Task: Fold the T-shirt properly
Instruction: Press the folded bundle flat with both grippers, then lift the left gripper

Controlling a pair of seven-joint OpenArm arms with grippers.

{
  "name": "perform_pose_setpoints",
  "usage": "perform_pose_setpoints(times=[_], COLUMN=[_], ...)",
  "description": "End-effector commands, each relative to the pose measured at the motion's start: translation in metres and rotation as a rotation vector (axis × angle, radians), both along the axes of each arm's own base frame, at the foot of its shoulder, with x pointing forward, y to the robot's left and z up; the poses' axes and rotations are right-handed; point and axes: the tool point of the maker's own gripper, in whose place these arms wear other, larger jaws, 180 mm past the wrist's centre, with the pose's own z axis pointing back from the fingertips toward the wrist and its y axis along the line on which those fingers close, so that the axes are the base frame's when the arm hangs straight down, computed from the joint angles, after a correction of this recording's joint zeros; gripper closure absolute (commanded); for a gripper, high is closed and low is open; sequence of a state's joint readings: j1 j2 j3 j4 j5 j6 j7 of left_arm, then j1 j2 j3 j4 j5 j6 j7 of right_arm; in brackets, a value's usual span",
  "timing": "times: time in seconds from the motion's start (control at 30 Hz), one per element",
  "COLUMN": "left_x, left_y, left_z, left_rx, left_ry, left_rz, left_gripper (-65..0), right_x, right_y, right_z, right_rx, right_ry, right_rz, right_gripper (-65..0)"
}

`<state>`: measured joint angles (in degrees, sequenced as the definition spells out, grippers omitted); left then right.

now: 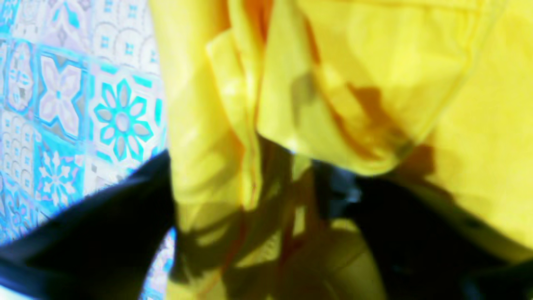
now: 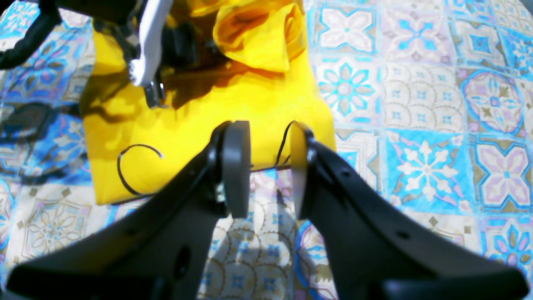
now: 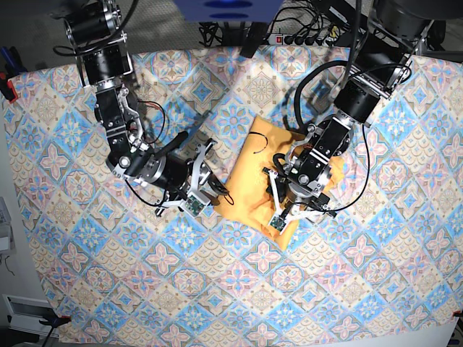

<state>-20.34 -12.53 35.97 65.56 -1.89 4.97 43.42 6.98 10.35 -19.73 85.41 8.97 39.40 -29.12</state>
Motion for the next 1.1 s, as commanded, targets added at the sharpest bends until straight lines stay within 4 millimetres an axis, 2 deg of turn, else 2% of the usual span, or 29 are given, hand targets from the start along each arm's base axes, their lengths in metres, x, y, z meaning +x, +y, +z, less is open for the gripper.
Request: perform_pose_setpoints(times=[0.0,0.03,0.1,0.2,0.27,0.33,0.47,0.57,0.63,0.73,0.87,0.97,1.07], left_x=[0.016,0.016,0.023,0.024,0.022,0.009,-0.026,-0.061,-0.086,-0.11,-0.136,-0.145,-0.151], left_y=[-0.002,-0.001,0.006,0.023,0.045,0.067,0.099,0.106,0.106,0.103,0.116,0.123,0.119], left_z=[0.018,0.018,0.031,0.048,0.071,0.087,0.1,0.098,0.088,0.075,0.06,0.051,0.038], left_rx=[-0.01,-0.009,-0.034,-0.093,-0.156,-0.201,-0.243,-0.327,-0.388,-0.515,-0.733,-0.897,-1.045], left_ry=[-0.055,-0.055,-0.089,-0.141,-0.209,-0.263,-0.315,-0.308,-0.252,-0.168,-0.092,-0.041,0.027], left_rz=[-0.001,0.001,0.034,0.114,0.199,0.275,0.379,0.451,0.493,0.563,0.738,0.839,0.901], left_gripper=[-42.0,-45.3,-50.2,-52.7,-52.6,-52.6,-52.6,-52.6,-52.6,-52.6,-52.5,-52.5,-52.5], right_x=[0.009,0.009,0.009,0.009,0.009,0.009,0.008,0.009,0.01,0.009,0.009,0.008,0.008], right_y=[0.003,0.003,0.003,0.003,0.004,0.004,0.004,0.005,0.006,0.006,0.006,0.006,0.006], right_z=[0.019,0.019,0.019,0.018,0.018,0.016,0.015,0.016,0.017,0.017,0.017,0.016,0.016], right_rx=[0.038,0.038,0.038,0.037,0.038,0.039,0.038,0.039,0.041,0.041,0.041,0.041,0.041], right_ry=[-0.051,-0.051,-0.051,-0.05,-0.048,-0.044,-0.041,-0.043,-0.045,-0.045,-0.043,-0.041,-0.041], right_rz=[0.005,0.005,0.005,0.003,0.005,0.004,0.005,0.006,0.007,0.008,0.008,0.01,0.01], right_gripper=[-15.8,-15.8,-15.8,-15.8,-15.8,-15.8,-15.8,-15.8,-15.8,-15.8,-15.8,-15.8,-15.8])
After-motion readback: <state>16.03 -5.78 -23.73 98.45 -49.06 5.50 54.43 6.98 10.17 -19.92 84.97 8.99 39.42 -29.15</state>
